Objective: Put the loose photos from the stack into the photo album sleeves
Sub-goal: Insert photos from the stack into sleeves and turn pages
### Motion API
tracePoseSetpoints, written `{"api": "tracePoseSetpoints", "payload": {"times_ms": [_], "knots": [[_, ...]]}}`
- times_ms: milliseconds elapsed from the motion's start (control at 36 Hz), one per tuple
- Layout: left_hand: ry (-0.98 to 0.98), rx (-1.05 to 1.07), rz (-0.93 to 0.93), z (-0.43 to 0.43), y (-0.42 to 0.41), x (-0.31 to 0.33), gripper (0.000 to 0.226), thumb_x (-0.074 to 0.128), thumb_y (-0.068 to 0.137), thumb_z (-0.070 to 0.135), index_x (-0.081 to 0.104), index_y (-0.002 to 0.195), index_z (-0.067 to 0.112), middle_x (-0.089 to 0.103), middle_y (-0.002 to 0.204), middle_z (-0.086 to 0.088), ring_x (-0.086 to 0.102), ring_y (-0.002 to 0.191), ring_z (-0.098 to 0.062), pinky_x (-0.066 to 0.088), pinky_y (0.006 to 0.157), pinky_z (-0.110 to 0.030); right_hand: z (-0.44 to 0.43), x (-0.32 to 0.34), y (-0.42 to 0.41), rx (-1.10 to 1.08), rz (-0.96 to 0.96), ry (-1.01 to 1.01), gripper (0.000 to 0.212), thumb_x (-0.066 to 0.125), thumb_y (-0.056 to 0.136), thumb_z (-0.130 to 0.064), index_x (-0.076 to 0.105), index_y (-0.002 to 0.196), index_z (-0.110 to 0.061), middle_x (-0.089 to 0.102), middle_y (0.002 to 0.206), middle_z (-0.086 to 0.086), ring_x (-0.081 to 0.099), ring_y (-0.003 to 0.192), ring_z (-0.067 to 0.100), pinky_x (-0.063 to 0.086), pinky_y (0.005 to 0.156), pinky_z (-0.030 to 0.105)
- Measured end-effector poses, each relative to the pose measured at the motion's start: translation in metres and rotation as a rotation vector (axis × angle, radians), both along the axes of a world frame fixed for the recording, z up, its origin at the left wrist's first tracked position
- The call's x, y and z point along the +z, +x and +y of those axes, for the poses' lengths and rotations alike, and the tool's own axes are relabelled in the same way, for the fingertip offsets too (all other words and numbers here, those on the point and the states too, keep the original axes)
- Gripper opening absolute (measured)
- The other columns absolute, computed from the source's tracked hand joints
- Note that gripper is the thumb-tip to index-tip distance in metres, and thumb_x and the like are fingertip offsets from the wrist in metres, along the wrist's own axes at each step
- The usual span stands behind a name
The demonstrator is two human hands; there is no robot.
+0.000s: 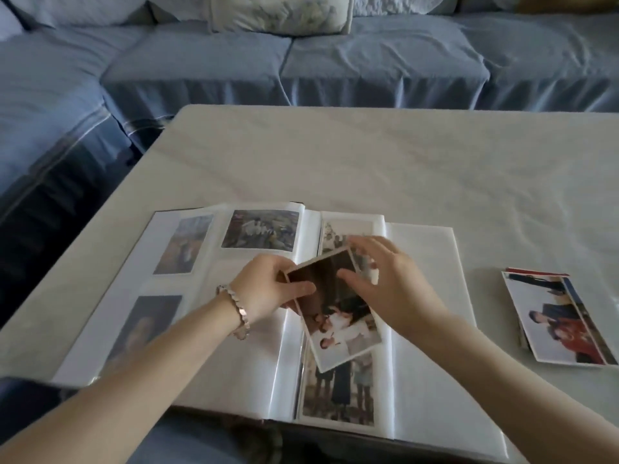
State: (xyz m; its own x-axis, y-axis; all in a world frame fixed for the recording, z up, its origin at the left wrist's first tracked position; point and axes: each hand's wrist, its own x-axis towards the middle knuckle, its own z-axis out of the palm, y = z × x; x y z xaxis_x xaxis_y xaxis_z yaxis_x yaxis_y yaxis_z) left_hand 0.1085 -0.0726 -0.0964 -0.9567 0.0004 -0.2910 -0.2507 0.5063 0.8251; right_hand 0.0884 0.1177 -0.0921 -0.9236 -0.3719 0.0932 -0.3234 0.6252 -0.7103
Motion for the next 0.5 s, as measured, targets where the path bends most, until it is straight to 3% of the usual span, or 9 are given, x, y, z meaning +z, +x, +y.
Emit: {"api": "tracePoseSetpoints", "payload": {"times_ms": [111, 167, 278, 333, 389, 444, 500], "knots": [[-0.199, -0.101, 0.054, -0.02, 0.005, 0.006, 0.03, 0.078, 0.072, 0.023, 0.055, 0.054, 0.023, 0.055, 0.042, 0.018, 0.052, 0.044, 0.008, 0.036, 0.046, -0.007, -0.014, -0.001, -0.012, 0.06, -0.21, -0.006, 0.004, 0.066, 0.085, -0.024, 0.069, 0.088, -0.025, 0.056, 0.06, -0.012, 0.051, 0.058, 0.002, 0.036, 0.056, 0.015], [-0.186, -0.05, 0.093, -0.03, 0.007, 0.003, 0.028, 0.079, 0.071, 0.025, 0.055, 0.057, 0.023, 0.058, 0.047, 0.014, 0.053, 0.047, 0.006, 0.038, 0.049, -0.008, -0.019, -0.004, -0.013, 0.061, -0.281, -0.071, 0.014, 0.067, 0.085, -0.024, 0.064, 0.071, -0.027, 0.057, 0.049, -0.013, 0.05, 0.047, 0.0, 0.036, 0.051, 0.01], [0.029, 0.201, 0.103, -0.043, 0.011, -0.005, 0.018, 0.077, 0.073, 0.025, 0.06, 0.078, 0.024, 0.066, 0.059, 0.007, 0.06, 0.052, 0.0, 0.045, 0.053, -0.012, -0.027, -0.007, -0.014, -0.113, -0.467, -0.356, 0.012, 0.061, 0.089, -0.019, 0.067, 0.079, -0.015, 0.066, 0.054, -0.002, 0.055, 0.044, 0.003, 0.045, 0.048, 0.015], [0.134, 0.336, 0.075, -0.049, 0.013, -0.007, 0.023, 0.078, 0.07, 0.03, 0.062, 0.085, 0.026, 0.068, 0.069, 0.005, 0.063, 0.055, 0.001, 0.047, 0.049, -0.013, -0.032, -0.008, -0.014, -0.237, -0.583, -0.545, 0.011, 0.058, 0.091, -0.014, 0.065, 0.086, -0.008, 0.067, 0.055, 0.002, 0.059, 0.045, 0.007, 0.048, 0.048, 0.015], [0.322, 0.442, 0.013, -0.051, 0.016, -0.007, 0.039, 0.079, 0.058, 0.036, 0.063, 0.09, 0.021, 0.07, 0.08, -0.002, 0.068, 0.063, -0.007, 0.051, 0.047, -0.021, -0.039, -0.007, -0.013, -0.319, -0.681, -0.704, 0.011, 0.054, 0.094, -0.011, 0.062, 0.09, -0.004, 0.068, 0.057, 0.005, 0.064, 0.05, 0.01, 0.051, 0.05, 0.017], [0.508, 0.482, -0.064, -0.055, 0.019, -0.009, 0.051, 0.076, 0.051, 0.036, 0.063, 0.094, 0.014, 0.071, 0.085, -0.007, 0.07, 0.069, -0.016, 0.053, 0.049, -0.026, -0.049, -0.007, -0.01, -0.314, -0.75, -0.776, 0.011, 0.05, 0.095, -0.009, 0.059, 0.093, -0.002, 0.069, 0.061, 0.008, 0.068, 0.057, 0.014, 0.053, 0.053, 0.018], [0.654, 0.492, -0.074, -0.057, 0.023, -0.013, 0.039, 0.074, 0.06, 0.023, 0.062, 0.095, 0.01, 0.071, 0.082, -0.006, 0.07, 0.068, -0.016, 0.053, 0.048, -0.028, -0.06, -0.007, -0.007, -0.243, -0.799, -0.769, 0.013, 0.047, 0.096, -0.009, 0.058, 0.096, -0.001, 0.071, 0.066, 0.011, 0.07, 0.062, 0.017, 0.053, 0.053, 0.018]]}}
